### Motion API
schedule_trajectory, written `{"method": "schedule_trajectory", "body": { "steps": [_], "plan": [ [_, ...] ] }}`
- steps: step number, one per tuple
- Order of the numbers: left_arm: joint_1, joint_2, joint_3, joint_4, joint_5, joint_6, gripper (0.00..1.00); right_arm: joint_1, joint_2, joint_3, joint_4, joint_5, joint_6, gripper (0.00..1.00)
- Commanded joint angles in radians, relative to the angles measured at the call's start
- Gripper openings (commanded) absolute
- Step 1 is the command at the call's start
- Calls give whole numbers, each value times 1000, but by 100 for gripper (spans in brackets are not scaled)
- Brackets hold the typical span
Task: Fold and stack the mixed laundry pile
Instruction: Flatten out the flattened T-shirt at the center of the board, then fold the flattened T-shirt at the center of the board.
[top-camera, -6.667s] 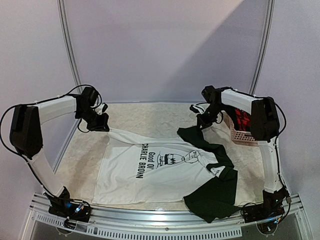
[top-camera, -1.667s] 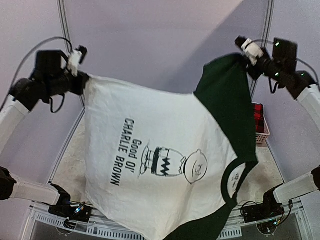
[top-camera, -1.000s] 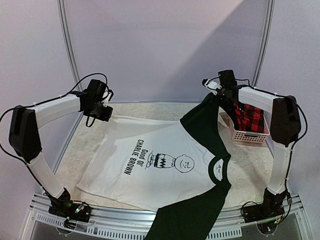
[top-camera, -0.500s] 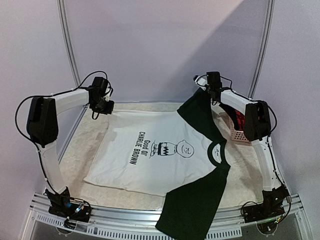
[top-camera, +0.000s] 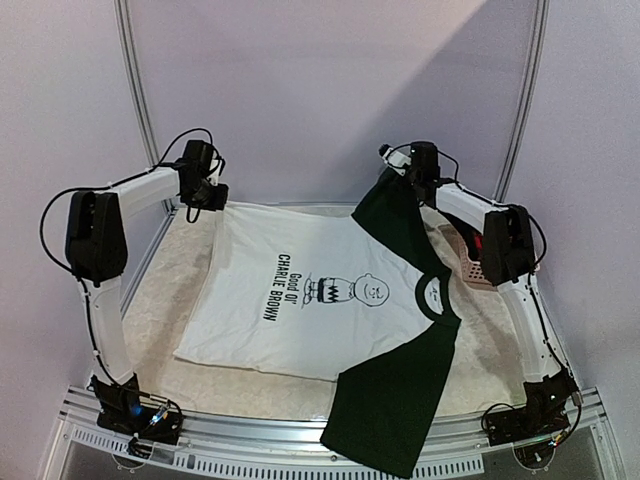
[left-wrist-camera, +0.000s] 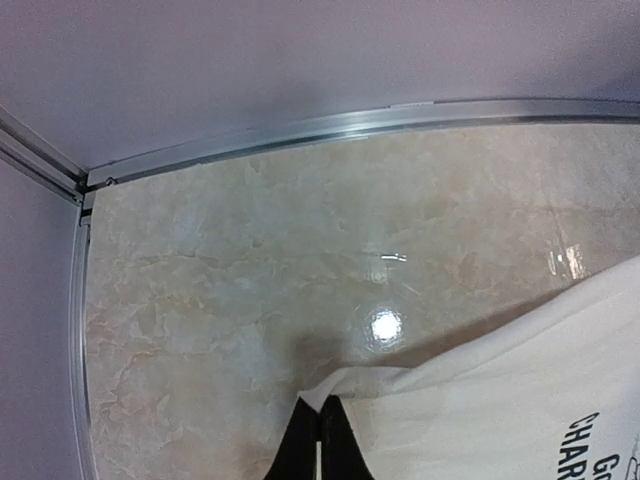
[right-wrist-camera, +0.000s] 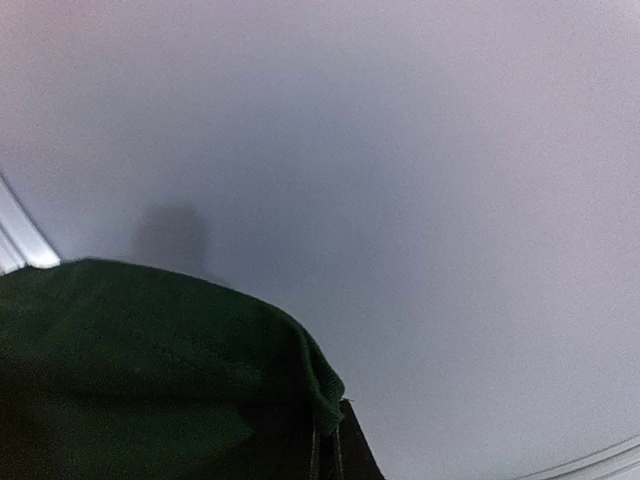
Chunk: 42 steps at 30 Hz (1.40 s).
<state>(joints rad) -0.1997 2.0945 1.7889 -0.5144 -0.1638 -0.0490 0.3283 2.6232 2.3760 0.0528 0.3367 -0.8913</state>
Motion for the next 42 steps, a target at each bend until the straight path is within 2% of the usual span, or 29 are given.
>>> {"method": "schedule_trajectory", "body": {
  "steps": [1, 6, 14, 17, 22, 28, 32, 36, 42],
  "plan": [
    [13, -37, 10, -22, 42, 20, 0, 18, -196, -207, -28, -23, 12, 0],
    [15, -104, -34, -58, 126, 26, 0, 42, -404, -370, -219, -25, 60, 0],
    [13, -167, -126, -97, 210, 91, 0, 78, -656, -571, -476, -112, 270, 0],
    [14, -188, -147, -109, 202, 140, 0, 97, -721, -652, -512, -127, 315, 0],
    [18, -230, -176, -112, 107, 237, 0, 107, -806, -745, -558, -152, 372, 0],
    [18, -256, -211, -106, 101, 302, 0, 108, -874, -822, -575, -172, 416, 0],
    [17, -308, -288, -68, 69, 369, 0, 109, -905, -859, -593, -194, 443, 0],
    [16, -346, -351, -25, 94, 403, 0, 111, -947, -904, -607, -225, 462, 0],
    [1, -335, -364, -29, 141, 412, 0, 127, -1029, -969, -628, -251, 492, 0]
  ]
}}
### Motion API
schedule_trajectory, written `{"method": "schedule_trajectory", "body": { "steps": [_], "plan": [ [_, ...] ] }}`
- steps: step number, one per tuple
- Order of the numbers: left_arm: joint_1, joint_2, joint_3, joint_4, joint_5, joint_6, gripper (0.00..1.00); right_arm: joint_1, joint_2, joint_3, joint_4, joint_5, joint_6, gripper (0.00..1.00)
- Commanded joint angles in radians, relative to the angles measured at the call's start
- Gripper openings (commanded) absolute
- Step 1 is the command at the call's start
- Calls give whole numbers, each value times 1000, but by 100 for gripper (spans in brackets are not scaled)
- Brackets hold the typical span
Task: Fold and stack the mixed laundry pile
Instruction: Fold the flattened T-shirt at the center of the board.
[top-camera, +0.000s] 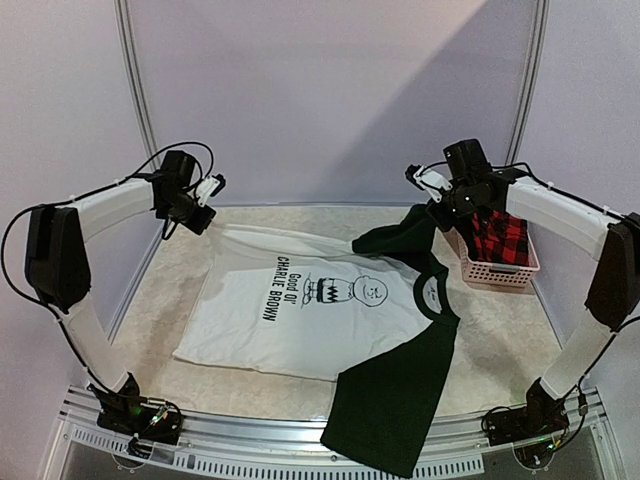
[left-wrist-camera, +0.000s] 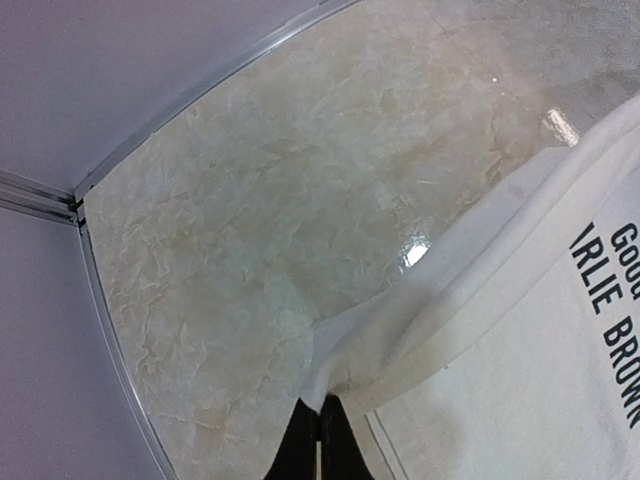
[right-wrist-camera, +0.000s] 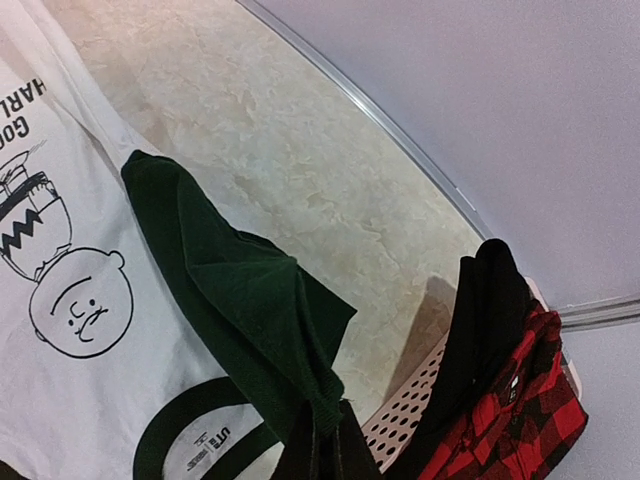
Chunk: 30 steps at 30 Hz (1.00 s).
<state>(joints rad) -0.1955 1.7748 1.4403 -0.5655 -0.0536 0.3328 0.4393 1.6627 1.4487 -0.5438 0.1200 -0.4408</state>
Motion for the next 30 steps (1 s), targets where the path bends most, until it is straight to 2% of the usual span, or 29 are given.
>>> {"method": "schedule_trajectory", "body": {
  "steps": [1, 5, 15, 20, 30],
  "plan": [
    [-8, -10, -16, 20, 38, 31, 0, 16, -79, -51, -34, -36, 44, 0],
    [-29, 14, -31, 15, 75, 28, 0, 19, -134, -88, -42, -40, 52, 0],
    [-55, 17, -87, 74, -7, 20, 0, 19, -262, -163, -39, 21, 54, 0],
    [-55, 7, -69, 96, -15, 23, 0, 14, -293, -156, -37, 72, 20, 0],
    [-55, -29, -106, 118, -39, 45, 0, 13, -329, -160, -95, 52, 14, 0]
  ]
}}
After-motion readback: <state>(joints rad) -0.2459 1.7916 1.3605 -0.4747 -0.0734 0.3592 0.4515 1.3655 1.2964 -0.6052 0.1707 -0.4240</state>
